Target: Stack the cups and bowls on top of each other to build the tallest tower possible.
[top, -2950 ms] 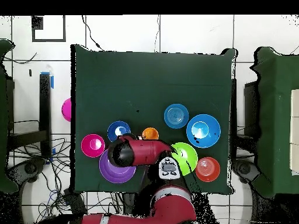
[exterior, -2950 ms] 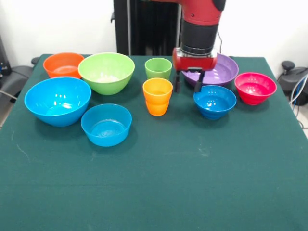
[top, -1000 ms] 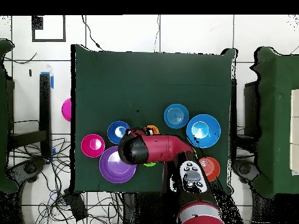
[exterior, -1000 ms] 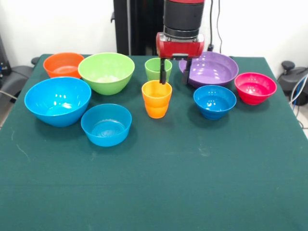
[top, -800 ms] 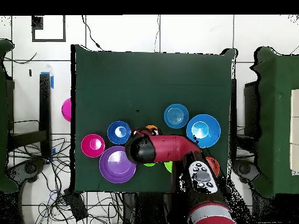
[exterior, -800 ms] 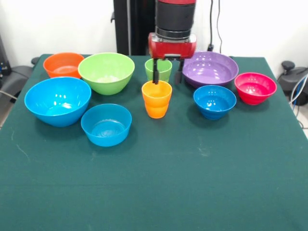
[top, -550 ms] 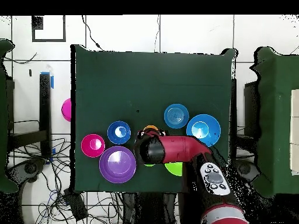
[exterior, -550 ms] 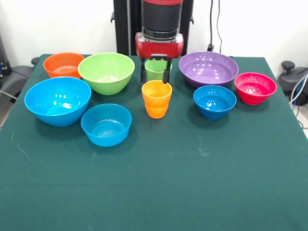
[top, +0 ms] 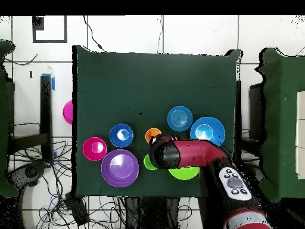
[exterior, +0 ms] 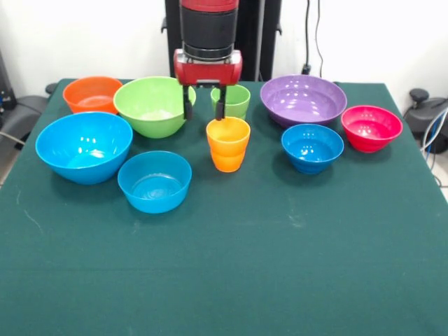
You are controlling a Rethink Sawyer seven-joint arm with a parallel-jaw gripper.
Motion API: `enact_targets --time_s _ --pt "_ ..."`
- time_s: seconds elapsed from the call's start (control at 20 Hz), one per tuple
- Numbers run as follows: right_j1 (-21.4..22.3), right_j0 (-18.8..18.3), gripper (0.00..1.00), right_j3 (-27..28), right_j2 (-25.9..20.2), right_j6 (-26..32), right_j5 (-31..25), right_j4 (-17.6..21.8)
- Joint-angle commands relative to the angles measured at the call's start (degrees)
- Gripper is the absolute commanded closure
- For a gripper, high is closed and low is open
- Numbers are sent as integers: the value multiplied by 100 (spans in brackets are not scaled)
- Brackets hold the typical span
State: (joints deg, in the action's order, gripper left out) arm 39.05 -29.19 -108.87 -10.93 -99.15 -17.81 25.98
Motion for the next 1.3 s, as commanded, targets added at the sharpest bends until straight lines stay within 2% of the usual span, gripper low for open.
enact_targets --time_s 0.05,0.4,0.65,0.95,1.3 --pt "-460 -287 0 110 -869 1123 -536 676" --pt "-785 -536 0 360 -1133 1157 -578 950" --pt "-847 -715 0 522 -1345 1320 -813 1093" --pt "-741 -936 0 698 -1614 1654 -1320 1107" --pt "-461 -1110 0 628 -1838 1699 -1730 1152"
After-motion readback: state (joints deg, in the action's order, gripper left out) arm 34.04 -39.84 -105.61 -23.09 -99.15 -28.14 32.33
